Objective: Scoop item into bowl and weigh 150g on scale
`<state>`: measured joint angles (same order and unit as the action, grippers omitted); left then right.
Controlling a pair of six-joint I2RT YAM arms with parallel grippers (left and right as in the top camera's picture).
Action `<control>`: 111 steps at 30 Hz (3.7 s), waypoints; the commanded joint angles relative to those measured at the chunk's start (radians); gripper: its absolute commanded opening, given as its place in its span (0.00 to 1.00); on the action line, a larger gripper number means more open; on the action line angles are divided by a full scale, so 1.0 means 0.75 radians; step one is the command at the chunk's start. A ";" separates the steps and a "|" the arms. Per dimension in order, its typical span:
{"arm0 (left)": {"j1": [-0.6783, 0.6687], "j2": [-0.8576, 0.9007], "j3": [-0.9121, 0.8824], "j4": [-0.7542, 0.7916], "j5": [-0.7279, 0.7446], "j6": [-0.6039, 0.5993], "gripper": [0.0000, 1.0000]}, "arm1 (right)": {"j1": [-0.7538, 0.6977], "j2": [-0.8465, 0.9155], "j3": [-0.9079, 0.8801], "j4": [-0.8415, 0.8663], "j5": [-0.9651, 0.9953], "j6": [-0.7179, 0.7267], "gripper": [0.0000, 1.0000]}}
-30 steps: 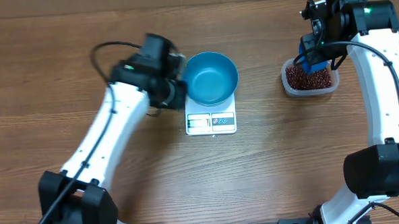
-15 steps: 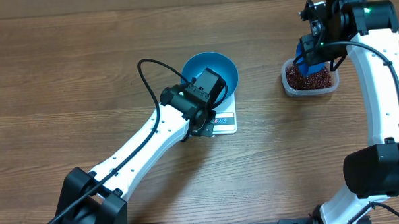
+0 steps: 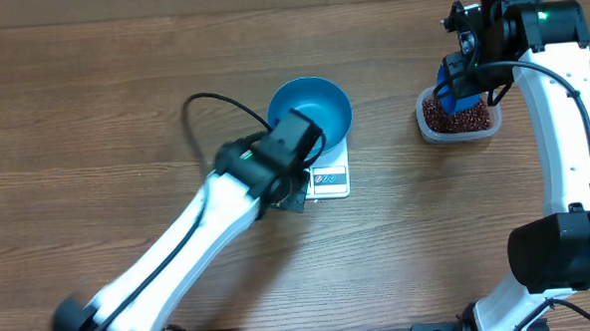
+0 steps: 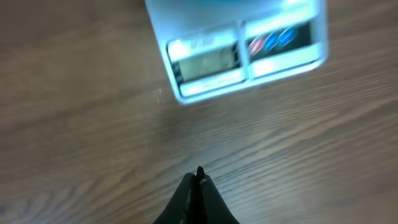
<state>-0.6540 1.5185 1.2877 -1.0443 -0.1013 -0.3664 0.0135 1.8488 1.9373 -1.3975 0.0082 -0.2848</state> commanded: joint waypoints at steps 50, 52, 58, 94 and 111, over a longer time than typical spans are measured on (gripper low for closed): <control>-0.001 -0.097 -0.439 0.410 0.076 0.130 1.00 | -0.005 0.011 -0.004 0.030 -0.004 0.011 0.04; -0.001 -0.097 -0.439 0.409 0.077 0.131 1.00 | -0.005 0.011 -0.004 0.030 -0.004 0.011 0.04; -0.001 -0.097 -0.439 0.371 0.077 0.194 1.00 | -0.005 0.011 -0.004 0.031 -0.004 0.011 0.04; -0.001 -0.097 -0.439 0.381 0.077 0.195 1.00 | -0.004 0.067 0.176 -0.151 0.233 -0.005 0.04; -0.001 -0.097 -0.439 0.381 0.077 0.195 1.00 | -0.002 0.267 0.096 -0.081 0.438 -0.046 0.04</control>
<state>-0.6540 1.4441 0.9588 -0.7624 -0.0383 -0.2325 0.0139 2.0300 2.0056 -1.4704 0.3145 -0.3092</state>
